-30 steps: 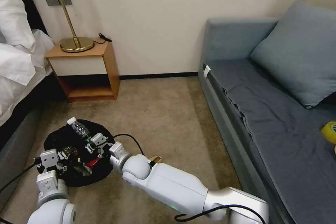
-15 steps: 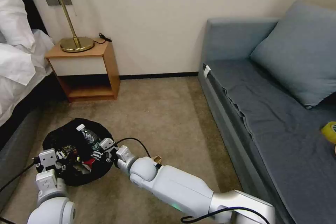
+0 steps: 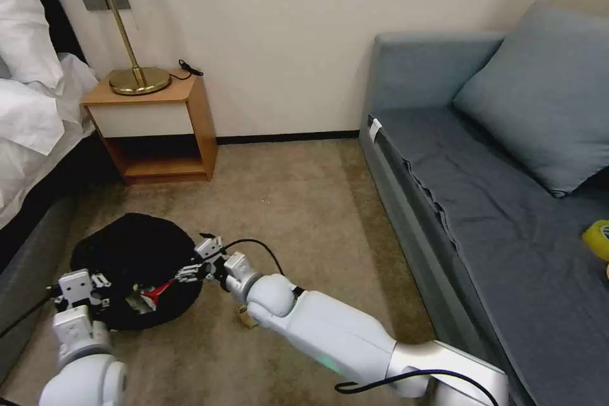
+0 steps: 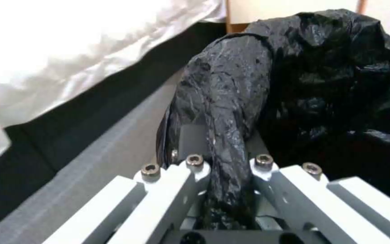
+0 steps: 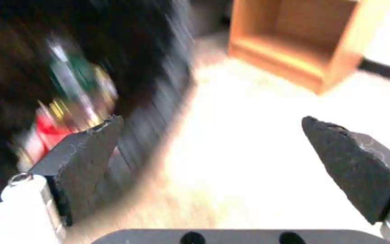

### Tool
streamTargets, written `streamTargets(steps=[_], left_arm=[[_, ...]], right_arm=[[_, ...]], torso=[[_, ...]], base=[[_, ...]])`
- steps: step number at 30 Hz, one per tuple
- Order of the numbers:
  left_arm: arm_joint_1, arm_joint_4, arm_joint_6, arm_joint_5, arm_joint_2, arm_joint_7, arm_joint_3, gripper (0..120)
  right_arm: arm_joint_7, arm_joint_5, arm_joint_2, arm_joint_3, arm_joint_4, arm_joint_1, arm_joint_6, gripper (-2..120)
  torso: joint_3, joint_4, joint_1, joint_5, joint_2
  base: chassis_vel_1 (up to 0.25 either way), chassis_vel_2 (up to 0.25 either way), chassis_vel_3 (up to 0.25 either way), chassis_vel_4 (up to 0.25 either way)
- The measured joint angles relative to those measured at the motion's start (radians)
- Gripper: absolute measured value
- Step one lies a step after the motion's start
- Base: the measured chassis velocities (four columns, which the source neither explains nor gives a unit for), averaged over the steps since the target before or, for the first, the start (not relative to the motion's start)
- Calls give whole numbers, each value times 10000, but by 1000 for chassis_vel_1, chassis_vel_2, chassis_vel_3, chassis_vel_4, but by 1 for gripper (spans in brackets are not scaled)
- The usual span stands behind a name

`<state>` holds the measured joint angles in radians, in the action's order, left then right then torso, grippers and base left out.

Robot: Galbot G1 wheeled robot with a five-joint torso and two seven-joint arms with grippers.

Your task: Pick up the trash bin, then pick up the garbage on the floor and place it into the trash bin.

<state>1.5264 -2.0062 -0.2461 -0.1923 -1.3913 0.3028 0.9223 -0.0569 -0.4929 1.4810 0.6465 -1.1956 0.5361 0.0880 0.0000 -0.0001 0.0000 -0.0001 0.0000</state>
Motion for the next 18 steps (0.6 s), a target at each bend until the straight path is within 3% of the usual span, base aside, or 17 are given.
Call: streamTargets(steps=[5, 10, 18], left_arm=[[-48, 205, 1, -314, 229, 17, 432, 4], [-127, 668, 46, -535, 440, 152, 880, 4], [-129, 856, 72, -523, 483, 207, 715, 4]], right_arm=[[235, 473, -239, -40, 545, 131, 151, 100], [1172, 1862, -382, -522, 1620, 463, 702, 100], [2247, 3470, -521, -916, 2112, 626, 727, 100]], torso=[[0, -1, 0, 0, 0], [0, 1, 0, -1, 0], [0, 0, 0, 0, 0]], base=[[0, 0, 0, 0], [0, 0, 0, 0], [0, 0, 0, 0]])
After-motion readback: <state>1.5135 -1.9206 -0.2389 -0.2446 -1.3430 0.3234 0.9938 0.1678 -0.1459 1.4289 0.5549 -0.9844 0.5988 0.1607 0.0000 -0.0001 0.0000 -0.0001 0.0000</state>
